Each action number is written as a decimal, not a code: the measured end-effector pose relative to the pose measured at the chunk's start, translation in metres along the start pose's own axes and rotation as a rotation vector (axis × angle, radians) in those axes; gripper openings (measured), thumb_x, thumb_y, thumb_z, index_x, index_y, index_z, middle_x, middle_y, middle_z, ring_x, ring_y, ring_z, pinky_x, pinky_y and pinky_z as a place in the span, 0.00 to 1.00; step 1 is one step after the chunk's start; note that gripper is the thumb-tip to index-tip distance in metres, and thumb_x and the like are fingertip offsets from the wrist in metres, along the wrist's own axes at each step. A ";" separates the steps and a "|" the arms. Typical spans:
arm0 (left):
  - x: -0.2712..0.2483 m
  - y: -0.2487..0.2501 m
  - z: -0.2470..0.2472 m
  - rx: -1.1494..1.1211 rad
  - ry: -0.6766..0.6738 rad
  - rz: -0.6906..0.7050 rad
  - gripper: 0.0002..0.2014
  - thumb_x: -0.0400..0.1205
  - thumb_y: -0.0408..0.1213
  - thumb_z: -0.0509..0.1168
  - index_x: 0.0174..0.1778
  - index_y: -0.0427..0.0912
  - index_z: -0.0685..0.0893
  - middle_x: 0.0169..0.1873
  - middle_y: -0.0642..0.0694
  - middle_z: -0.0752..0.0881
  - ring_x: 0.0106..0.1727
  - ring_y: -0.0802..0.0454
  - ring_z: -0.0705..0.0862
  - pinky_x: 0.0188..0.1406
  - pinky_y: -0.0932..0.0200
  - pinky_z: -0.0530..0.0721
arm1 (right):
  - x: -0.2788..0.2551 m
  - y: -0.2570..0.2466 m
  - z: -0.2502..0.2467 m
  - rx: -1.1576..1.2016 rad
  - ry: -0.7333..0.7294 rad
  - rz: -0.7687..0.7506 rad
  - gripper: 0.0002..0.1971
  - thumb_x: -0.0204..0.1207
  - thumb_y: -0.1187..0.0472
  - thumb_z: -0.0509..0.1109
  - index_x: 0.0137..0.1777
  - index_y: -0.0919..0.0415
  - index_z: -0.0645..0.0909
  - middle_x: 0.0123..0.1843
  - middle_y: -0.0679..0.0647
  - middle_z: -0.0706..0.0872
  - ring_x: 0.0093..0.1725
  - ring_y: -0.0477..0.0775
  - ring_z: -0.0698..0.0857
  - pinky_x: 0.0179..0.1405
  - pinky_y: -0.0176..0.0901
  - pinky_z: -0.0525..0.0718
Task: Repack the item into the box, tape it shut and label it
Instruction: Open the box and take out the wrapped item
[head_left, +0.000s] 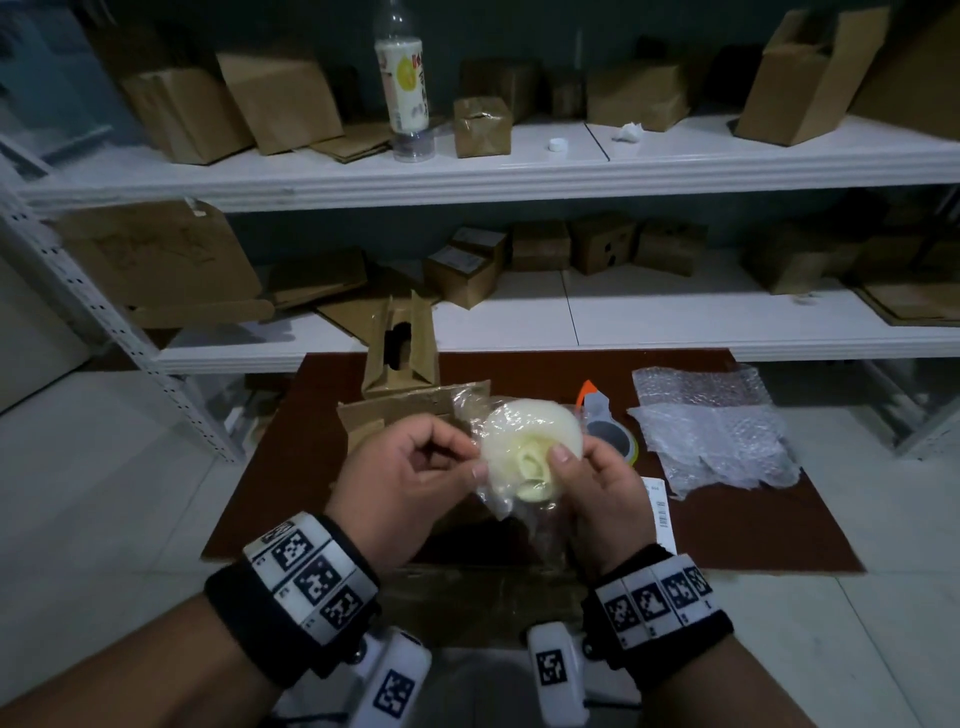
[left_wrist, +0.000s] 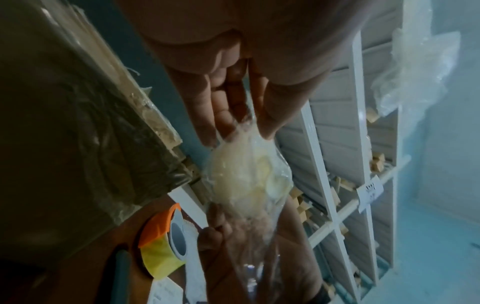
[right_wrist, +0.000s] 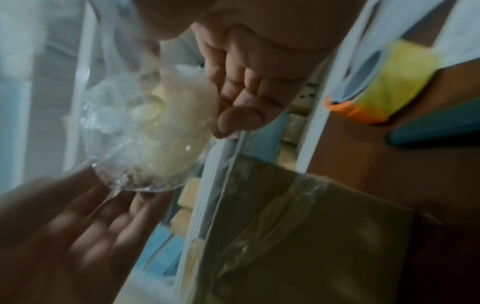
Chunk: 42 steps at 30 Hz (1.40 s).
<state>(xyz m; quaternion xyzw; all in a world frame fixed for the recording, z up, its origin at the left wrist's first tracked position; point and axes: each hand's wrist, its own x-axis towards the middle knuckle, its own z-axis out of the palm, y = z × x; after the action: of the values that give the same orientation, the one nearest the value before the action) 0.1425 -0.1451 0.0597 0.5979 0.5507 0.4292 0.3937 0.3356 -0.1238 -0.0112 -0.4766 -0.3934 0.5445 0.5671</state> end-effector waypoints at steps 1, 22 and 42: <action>-0.002 0.001 -0.002 0.023 -0.018 0.018 0.09 0.73 0.33 0.79 0.44 0.47 0.87 0.45 0.56 0.92 0.46 0.62 0.90 0.44 0.61 0.88 | 0.002 -0.001 -0.004 0.023 0.052 0.027 0.08 0.79 0.58 0.73 0.53 0.62 0.85 0.45 0.59 0.93 0.43 0.57 0.92 0.38 0.48 0.90; 0.021 -0.079 -0.067 0.768 -0.192 0.004 0.05 0.84 0.51 0.65 0.44 0.59 0.84 0.39 0.60 0.86 0.42 0.64 0.83 0.44 0.57 0.82 | 0.019 0.003 -0.024 0.118 0.300 0.380 0.14 0.82 0.52 0.71 0.52 0.65 0.83 0.35 0.61 0.88 0.22 0.53 0.87 0.16 0.35 0.80; 0.077 -0.067 -0.058 1.205 -0.067 -0.006 0.41 0.80 0.53 0.67 0.86 0.55 0.54 0.78 0.54 0.69 0.79 0.52 0.66 0.76 0.43 0.62 | 0.023 0.005 -0.021 -0.064 0.253 0.329 0.16 0.81 0.49 0.70 0.52 0.63 0.83 0.45 0.60 0.88 0.41 0.54 0.86 0.30 0.36 0.82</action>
<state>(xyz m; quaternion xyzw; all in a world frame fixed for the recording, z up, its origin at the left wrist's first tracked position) 0.0677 -0.0631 0.0216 0.7274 0.6859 0.0214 0.0041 0.3567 -0.1038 -0.0229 -0.6168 -0.2529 0.5529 0.4999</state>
